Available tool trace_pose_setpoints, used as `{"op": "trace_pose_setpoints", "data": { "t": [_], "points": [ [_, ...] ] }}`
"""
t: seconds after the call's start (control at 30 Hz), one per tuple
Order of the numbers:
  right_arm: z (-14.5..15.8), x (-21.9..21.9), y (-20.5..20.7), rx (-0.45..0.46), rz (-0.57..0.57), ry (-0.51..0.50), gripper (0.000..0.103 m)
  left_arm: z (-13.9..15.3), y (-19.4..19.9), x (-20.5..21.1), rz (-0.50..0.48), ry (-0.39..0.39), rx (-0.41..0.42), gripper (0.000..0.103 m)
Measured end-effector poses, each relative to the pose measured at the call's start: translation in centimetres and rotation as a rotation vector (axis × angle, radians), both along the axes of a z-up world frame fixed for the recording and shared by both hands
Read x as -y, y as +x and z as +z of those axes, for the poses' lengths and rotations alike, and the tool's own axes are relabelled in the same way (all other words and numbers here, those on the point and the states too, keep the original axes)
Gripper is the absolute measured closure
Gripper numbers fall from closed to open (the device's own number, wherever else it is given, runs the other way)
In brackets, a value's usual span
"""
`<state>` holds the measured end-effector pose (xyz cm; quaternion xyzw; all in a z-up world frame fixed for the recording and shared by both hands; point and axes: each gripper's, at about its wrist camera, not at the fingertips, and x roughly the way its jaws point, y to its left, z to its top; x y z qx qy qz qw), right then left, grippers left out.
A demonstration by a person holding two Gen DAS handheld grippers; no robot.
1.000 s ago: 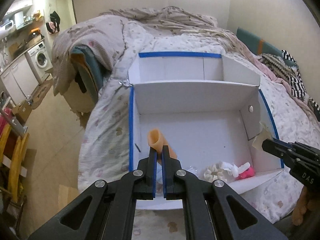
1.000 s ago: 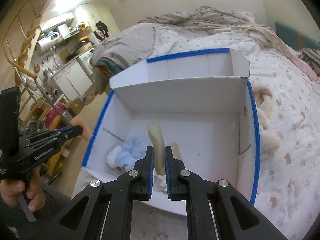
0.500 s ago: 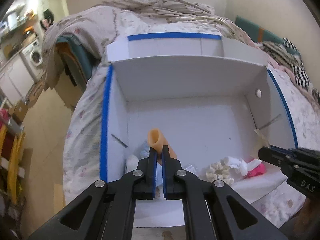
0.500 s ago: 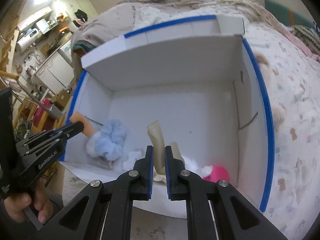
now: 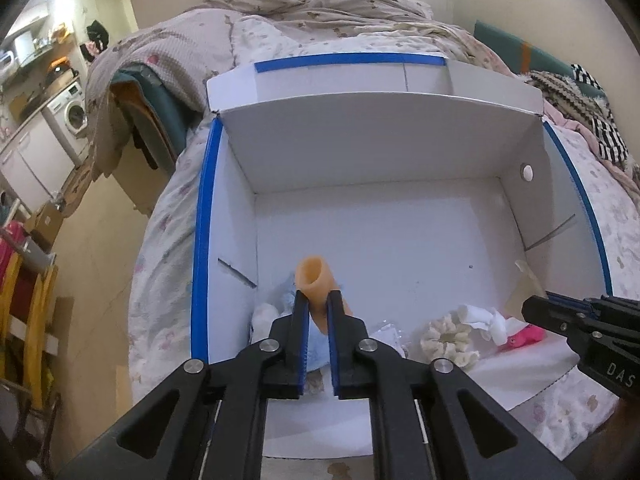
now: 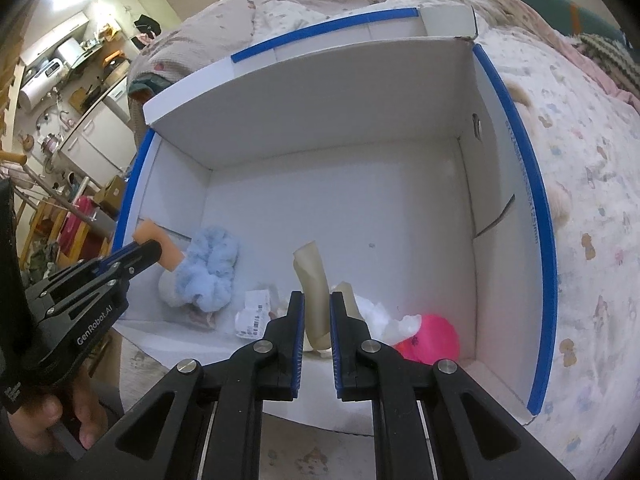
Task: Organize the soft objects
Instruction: 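Open both tools to drop the orange cylinder and beige item in the box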
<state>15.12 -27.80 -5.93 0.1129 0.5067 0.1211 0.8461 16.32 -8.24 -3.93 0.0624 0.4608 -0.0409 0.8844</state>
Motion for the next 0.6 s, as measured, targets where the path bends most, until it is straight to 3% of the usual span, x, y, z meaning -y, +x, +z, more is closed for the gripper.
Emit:
{"op": "trace_pose_setpoints", "data": {
  "t": [0.23,0.43,0.57,0.6],
  "points": [
    [-0.05,-0.11,0.00,-0.006,0.004,-0.001,0.085,-0.49,-0.12,-0.03,0.003,0.002,-0.021,0.093],
    [0.00,-0.11,-0.04,0.002,0.003,-0.013,0.084,-0.66,-0.42,0.14,0.002,0.028,-0.022,0.085],
    [0.19,-0.05,-0.10,0.011,-0.001,-0.005,0.079,-0.51,-0.55,0.15,0.007,0.049,-0.009,0.047],
    [0.26,0.02,-0.10,0.014,-0.003,0.000,0.076,-0.37,-0.66,0.14,0.014,0.057,0.003,0.043]
  ]
}}
